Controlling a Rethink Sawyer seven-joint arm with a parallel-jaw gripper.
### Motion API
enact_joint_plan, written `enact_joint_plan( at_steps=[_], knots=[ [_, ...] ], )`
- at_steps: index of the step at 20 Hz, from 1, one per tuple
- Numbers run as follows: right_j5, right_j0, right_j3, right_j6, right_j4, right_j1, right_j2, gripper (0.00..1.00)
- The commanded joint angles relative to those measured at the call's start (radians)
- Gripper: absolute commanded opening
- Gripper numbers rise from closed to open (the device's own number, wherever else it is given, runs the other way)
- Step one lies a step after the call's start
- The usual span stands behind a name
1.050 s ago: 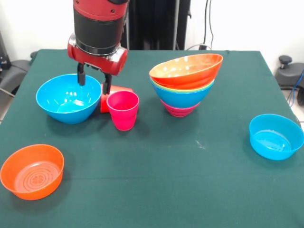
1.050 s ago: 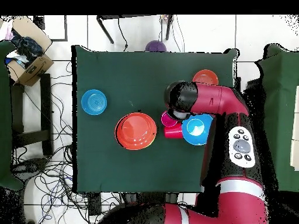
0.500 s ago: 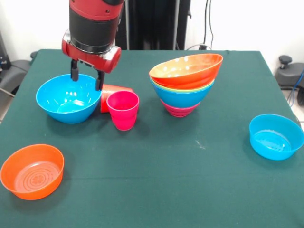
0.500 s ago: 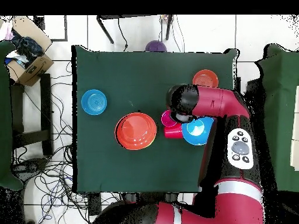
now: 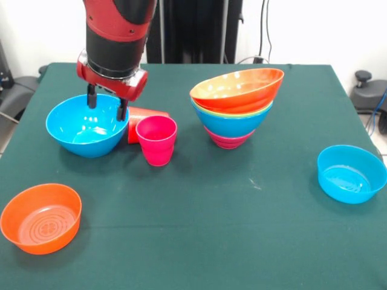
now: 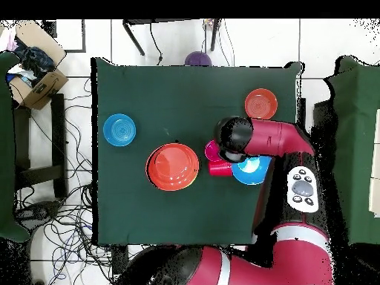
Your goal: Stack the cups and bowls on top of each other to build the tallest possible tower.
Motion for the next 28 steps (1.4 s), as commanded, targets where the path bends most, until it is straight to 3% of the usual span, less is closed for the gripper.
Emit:
enact_joint_plan(
  at_steps=[1, 9, 14, 20, 28],
  knots=[
    [-0.216, -0.011, 0.143, 0.025, -0.075, 0.078, 0.065, 1.0],
    [-0.404, -0.082, 0.19, -0.012, -0.054, 0.111, 0.142, 1.0],
    [-0.455, -0.097, 0.224, -0.003, -0.046, 0.107, 0.173, 1.0],
    [-0.459, -0.024, 0.18, 0.039, -0.061, 0.14, 0.084, 1.0],
    [-0.316, 0.077, 0.138, 0.064, -0.05, 0.208, -0.062, 1.0]
  ],
)
